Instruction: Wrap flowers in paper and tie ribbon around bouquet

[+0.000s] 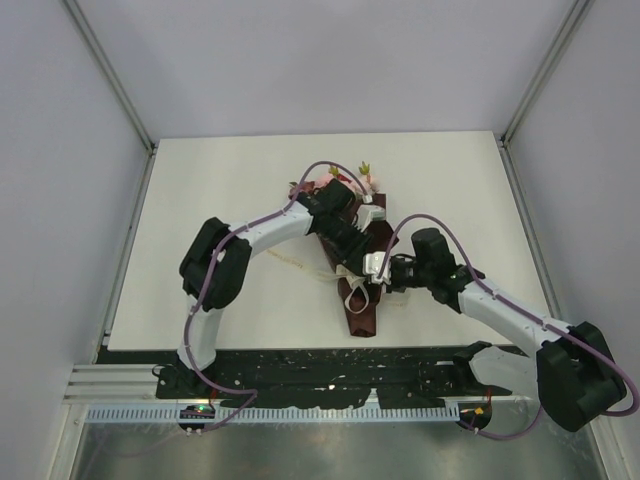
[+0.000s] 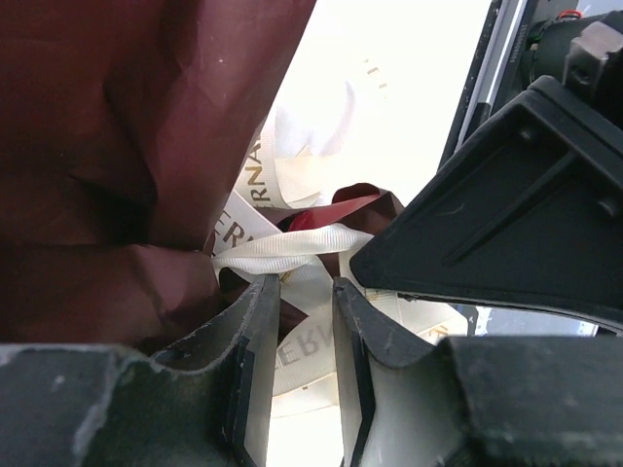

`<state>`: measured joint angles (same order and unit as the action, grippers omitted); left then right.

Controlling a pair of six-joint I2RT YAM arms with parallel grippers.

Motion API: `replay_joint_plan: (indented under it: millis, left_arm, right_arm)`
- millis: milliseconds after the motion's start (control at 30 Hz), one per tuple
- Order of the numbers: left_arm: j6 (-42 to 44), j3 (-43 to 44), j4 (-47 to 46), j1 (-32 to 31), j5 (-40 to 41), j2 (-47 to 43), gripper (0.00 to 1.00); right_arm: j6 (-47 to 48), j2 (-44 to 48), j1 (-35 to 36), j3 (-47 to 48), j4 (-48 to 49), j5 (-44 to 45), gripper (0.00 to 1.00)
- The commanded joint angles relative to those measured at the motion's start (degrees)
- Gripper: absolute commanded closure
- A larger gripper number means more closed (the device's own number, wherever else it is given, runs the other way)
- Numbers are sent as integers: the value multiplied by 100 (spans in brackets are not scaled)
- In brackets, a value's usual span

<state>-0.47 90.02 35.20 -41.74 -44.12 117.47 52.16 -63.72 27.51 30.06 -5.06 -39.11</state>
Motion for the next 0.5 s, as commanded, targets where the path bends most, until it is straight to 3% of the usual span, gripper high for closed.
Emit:
replay_joint_plan:
  millis: [0, 200, 467]
  left_arm:
    - [293, 288, 303, -36, 88, 74, 65]
    - [513, 429, 532, -133, 202, 180, 57]
    - [504, 482, 602, -133, 53, 329, 64]
  right_arm:
    - [311, 176, -17, -27, 128, -175, 95]
    - [514, 106, -17, 52, -91, -263, 95]
    - [585, 62, -9, 96, -162, -290, 95]
